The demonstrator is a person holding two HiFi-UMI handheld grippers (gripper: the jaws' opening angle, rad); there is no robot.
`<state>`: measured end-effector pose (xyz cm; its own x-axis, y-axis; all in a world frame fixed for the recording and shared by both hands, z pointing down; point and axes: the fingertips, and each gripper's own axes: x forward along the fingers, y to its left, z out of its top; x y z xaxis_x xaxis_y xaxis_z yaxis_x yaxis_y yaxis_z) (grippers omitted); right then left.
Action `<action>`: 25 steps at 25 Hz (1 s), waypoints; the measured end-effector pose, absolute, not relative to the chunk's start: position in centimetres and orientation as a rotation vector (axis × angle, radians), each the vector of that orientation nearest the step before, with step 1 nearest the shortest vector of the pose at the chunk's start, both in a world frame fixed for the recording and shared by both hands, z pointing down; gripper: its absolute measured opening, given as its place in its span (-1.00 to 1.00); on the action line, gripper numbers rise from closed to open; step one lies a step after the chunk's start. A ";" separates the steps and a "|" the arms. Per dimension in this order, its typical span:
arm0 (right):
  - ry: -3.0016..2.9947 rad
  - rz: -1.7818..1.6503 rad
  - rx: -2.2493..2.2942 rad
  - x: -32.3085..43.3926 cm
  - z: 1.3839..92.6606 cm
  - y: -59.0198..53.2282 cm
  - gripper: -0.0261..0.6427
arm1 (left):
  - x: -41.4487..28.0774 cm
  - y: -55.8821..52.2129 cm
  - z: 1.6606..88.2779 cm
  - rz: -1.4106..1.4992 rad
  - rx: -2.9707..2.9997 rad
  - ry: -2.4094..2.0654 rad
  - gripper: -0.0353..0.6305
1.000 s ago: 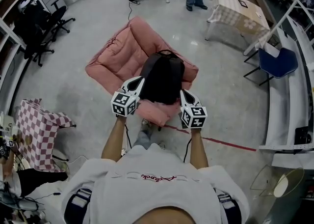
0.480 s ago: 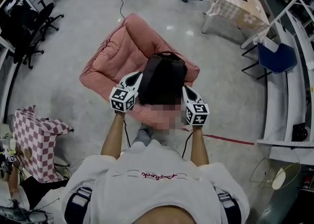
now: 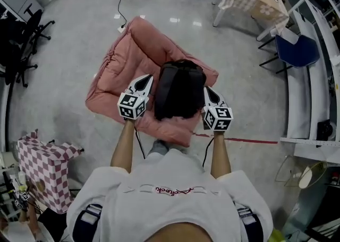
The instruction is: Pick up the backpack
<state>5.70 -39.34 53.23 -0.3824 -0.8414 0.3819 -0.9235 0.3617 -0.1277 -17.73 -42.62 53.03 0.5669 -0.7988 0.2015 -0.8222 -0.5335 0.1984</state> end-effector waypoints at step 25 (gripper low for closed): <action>-2.279 0.625 1.476 8.3 64.6 -43.9 -0.86 | -15.4 -46.8 65.0 0.276 2.386 -1.155 -0.85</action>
